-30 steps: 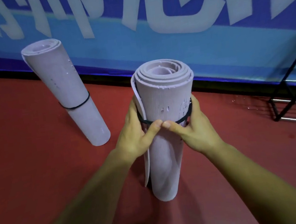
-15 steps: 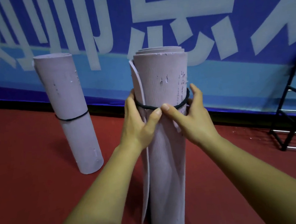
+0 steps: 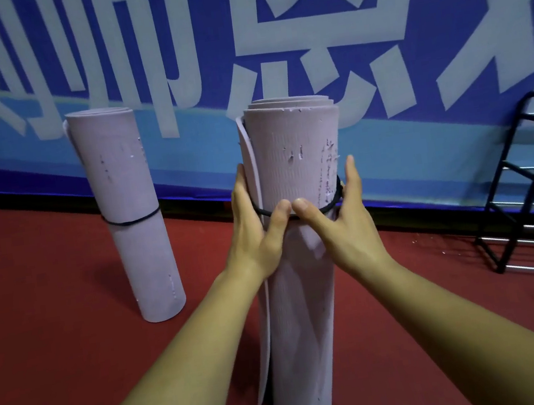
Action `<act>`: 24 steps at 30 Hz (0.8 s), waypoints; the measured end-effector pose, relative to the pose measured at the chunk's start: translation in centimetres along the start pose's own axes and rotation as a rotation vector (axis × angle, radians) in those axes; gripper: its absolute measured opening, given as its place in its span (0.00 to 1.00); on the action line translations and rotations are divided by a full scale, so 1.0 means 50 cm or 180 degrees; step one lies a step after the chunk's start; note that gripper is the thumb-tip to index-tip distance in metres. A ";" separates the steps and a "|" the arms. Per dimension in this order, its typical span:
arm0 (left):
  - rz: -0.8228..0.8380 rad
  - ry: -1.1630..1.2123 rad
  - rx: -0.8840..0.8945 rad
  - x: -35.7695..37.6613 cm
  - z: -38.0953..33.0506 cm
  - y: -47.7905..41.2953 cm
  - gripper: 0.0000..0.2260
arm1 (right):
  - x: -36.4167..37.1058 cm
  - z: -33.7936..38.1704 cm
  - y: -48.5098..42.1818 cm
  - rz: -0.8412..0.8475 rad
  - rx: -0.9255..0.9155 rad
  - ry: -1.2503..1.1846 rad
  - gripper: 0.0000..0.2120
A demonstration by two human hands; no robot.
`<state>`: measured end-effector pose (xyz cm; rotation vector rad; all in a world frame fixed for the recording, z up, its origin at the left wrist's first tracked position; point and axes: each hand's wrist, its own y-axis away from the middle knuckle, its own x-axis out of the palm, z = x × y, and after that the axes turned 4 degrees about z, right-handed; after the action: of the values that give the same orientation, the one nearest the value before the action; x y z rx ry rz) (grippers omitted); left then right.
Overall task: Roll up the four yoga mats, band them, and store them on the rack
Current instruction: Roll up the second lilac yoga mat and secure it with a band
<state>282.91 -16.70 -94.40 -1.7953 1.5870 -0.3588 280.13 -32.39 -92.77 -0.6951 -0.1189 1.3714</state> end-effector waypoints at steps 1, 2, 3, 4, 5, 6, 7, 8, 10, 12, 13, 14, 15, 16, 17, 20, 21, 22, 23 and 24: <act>0.0021 0.0017 -0.0013 0.001 0.003 0.000 0.42 | 0.001 0.001 0.000 -0.0011 -0.0040 0.0060 0.40; 0.0056 -0.0013 -0.0068 0.002 0.008 0.006 0.42 | 0.003 -0.001 0.002 -0.0014 -0.0055 0.0108 0.33; 0.0104 -0.0069 -0.0147 0.002 0.014 0.016 0.42 | 0.003 -0.005 0.008 -0.0008 -0.0062 0.0125 0.31; 0.0166 -0.0122 -0.0226 0.001 0.020 0.026 0.43 | 0.004 -0.013 0.015 0.0020 -0.0046 0.0107 0.33; 0.0236 -0.0144 -0.0279 -0.001 0.026 0.033 0.43 | 0.004 -0.021 0.022 0.0065 -0.0029 0.0101 0.38; 0.0285 -0.0141 -0.0296 -0.003 0.032 0.036 0.44 | 0.004 -0.028 0.028 0.0099 -0.0014 0.0086 0.43; 0.0302 -0.0121 -0.0275 -0.005 0.035 0.036 0.44 | 0.005 -0.030 0.032 0.0105 0.0017 0.0051 0.49; 0.0297 -0.0084 -0.0236 -0.005 0.034 0.034 0.44 | 0.006 -0.030 0.032 0.0083 0.0067 -0.0019 0.53; 0.0258 0.0096 -0.0173 0.001 0.025 0.034 0.43 | 0.010 -0.028 0.034 0.0046 0.0166 -0.0203 0.60; 0.0188 0.0356 -0.0166 0.009 0.023 0.045 0.45 | 0.016 -0.030 0.040 0.0071 0.0218 -0.0325 0.61; 0.0154 0.0432 -0.0194 0.012 0.026 0.053 0.49 | 0.018 -0.032 0.045 0.0101 0.0226 -0.0376 0.61; 0.0135 0.0468 -0.0240 0.013 0.028 0.059 0.52 | 0.020 -0.036 0.050 0.0149 0.0224 -0.0426 0.60; 0.0126 0.0488 -0.0285 0.013 0.031 0.062 0.55 | 0.022 -0.039 0.054 0.0202 0.0217 -0.0462 0.59; 0.0111 0.0508 -0.0310 0.013 0.033 0.062 0.55 | 0.024 -0.041 0.057 0.0240 0.0212 -0.0477 0.60; 0.0092 0.0520 -0.0319 0.013 0.035 0.061 0.55 | 0.027 -0.041 0.059 0.0247 0.0208 -0.0474 0.60; 0.0029 0.0415 -0.0347 0.016 0.035 0.058 0.54 | 0.035 -0.038 0.056 0.0163 0.0183 -0.0424 0.61; 0.0030 0.0375 -0.0337 0.016 0.036 0.058 0.54 | 0.037 -0.037 0.055 0.0128 0.0170 -0.0402 0.61; 0.0044 0.0332 -0.0324 0.017 0.037 0.058 0.52 | 0.038 -0.037 0.054 0.0093 0.0161 -0.0380 0.61; 0.0070 0.0284 -0.0311 0.017 0.038 0.059 0.50 | 0.039 -0.037 0.053 0.0054 0.0153 -0.0355 0.61; 0.0101 0.0235 -0.0300 0.017 0.038 0.059 0.48 | 0.040 -0.038 0.052 0.0017 0.0142 -0.0315 0.61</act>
<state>282.08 -16.89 -97.90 -1.8444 1.7070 -0.3440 279.23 -31.17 -96.28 -0.5909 -0.1646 1.4098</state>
